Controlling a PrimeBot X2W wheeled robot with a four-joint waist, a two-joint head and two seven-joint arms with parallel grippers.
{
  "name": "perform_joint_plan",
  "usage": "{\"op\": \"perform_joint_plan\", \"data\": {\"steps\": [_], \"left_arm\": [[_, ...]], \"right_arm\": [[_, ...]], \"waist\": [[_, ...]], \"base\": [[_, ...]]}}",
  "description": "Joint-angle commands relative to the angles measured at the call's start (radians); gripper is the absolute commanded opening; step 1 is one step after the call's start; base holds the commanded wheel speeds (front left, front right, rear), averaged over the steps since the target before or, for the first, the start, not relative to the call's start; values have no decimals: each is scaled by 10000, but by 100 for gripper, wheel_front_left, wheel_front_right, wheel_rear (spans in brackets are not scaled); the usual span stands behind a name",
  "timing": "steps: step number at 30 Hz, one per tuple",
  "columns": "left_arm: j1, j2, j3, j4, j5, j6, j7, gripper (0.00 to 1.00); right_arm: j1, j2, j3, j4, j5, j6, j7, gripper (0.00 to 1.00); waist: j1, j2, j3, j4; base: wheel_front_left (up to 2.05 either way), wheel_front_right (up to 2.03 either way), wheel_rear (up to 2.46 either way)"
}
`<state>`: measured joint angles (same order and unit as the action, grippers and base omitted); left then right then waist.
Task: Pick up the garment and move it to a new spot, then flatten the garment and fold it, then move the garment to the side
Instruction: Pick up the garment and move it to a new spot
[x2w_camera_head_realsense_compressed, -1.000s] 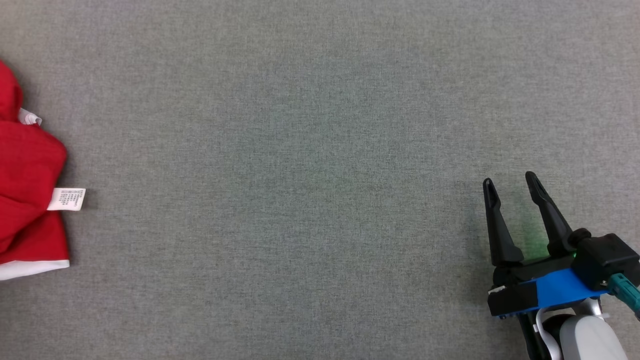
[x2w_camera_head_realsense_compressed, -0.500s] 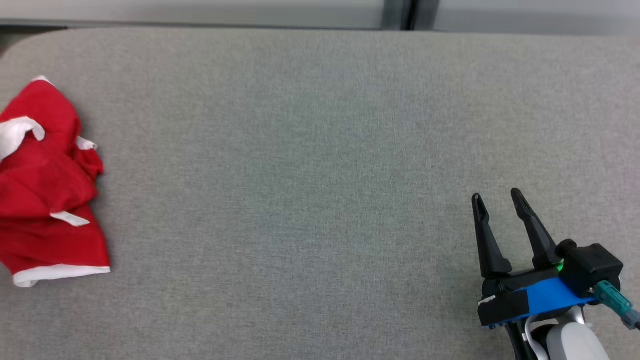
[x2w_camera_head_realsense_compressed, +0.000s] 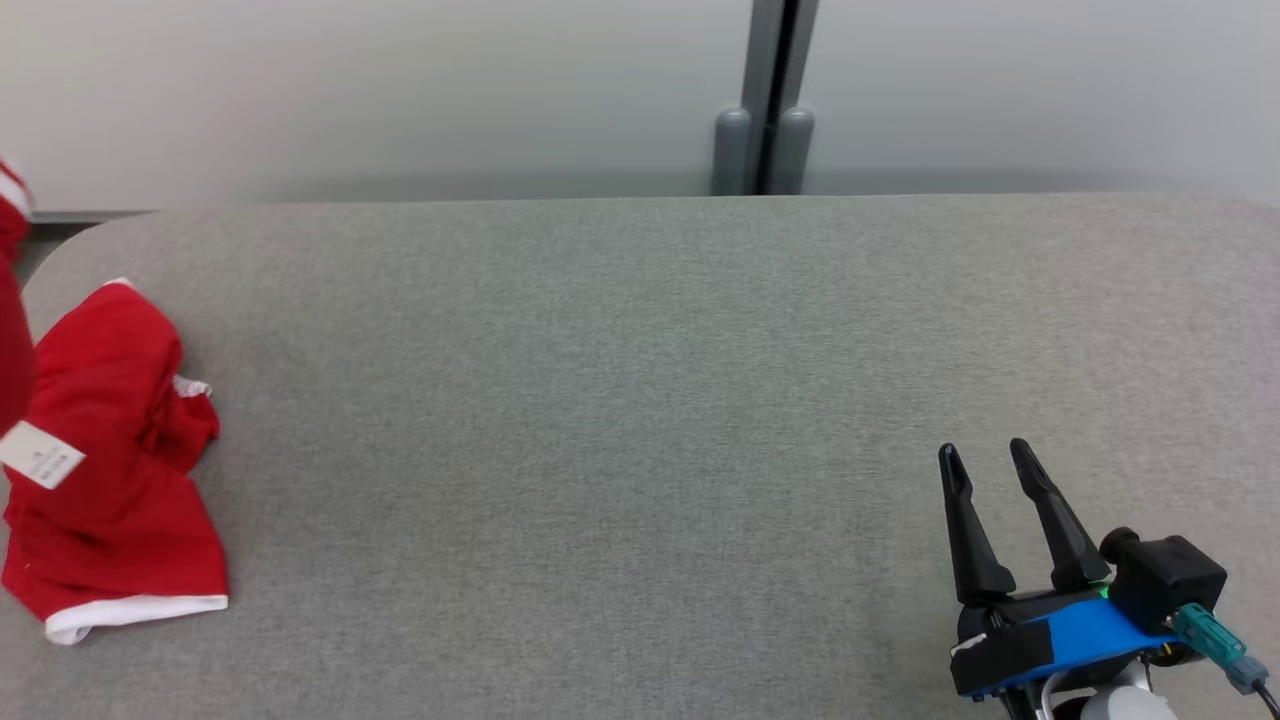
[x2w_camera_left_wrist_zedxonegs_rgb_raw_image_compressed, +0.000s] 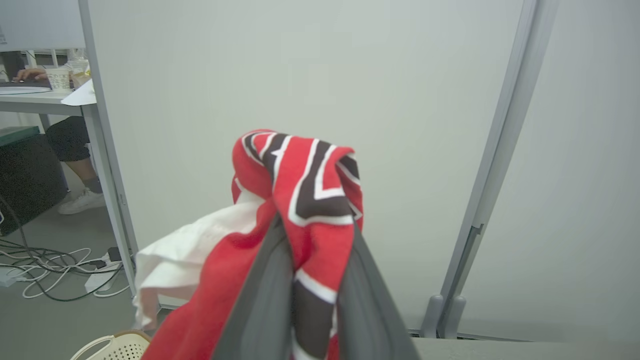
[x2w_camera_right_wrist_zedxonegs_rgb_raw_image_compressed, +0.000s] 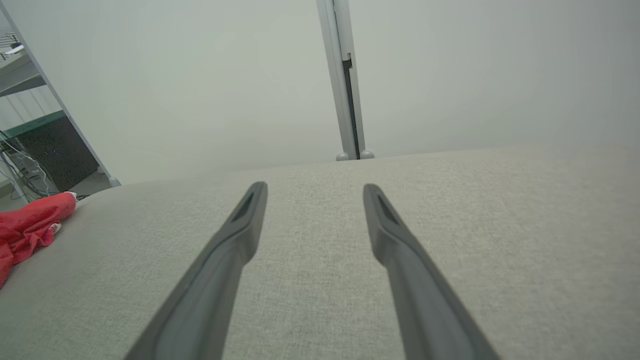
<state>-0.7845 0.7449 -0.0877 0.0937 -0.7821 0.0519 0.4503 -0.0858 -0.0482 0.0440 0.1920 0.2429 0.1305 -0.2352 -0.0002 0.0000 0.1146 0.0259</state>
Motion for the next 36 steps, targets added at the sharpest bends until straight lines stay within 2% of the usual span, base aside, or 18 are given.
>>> {"op": "perform_joint_plan", "data": {"steps": [1, 9, 17, 20, 26, 34, 35, 36], "left_arm": [[-235, -179, -183, -243, 54, -2, 117, 0], [-879, -1341, -1353, -1544, -98, 53, 660, 0], [-530, -2359, -2544, -1918, -63, -156, 692, 0], [-207, -2796, -2917, -1744, -171, -284, 470, 0], [967, -3213, -3668, -847, 172, -472, -208, 0], [2418, -3920, -4928, 924, 792, -699, -1089, 0], [2555, -4029, -5142, 1206, 947, -731, -1262, 2], [2706, -4179, -5332, 1526, 1041, -774, -1400, 42]], "right_arm": [[122, -38, -14, 35, 101, 5, -52, 100], [32, -32, 50, 72, 185, 5, -120, 100], [-95, -32, 84, 71, 267, 5, -144, 100], [-106, -33, 94, 79, 308, 5, -172, 100], [-67, -35, 232, 163, 501, 5, -219, 100], [79, -32, 230, 211, 418, 5, -239, 100], [97, -32, 216, 208, 396, 5, -244, 100], [106, -32, 200, 200, 388, 5, -246, 100]], "waist": [[2, 0, -334, -420], [2, 0, -463, -1571], [2, 0, -313, -2717], [2, 0, -248, -3089], [2, 0, -183, -3754], [2, 0, -247, -4029], [2, 0, -264, -4018], [2, 0, -276, -3985]], "base": [[0, 0, 0], [0, 0, 0], [0, 0, 0], [0, 0, 0], [0, 0, 0], [0, 0, 0], [0, 0, 0], [0, 0, 0]]}}
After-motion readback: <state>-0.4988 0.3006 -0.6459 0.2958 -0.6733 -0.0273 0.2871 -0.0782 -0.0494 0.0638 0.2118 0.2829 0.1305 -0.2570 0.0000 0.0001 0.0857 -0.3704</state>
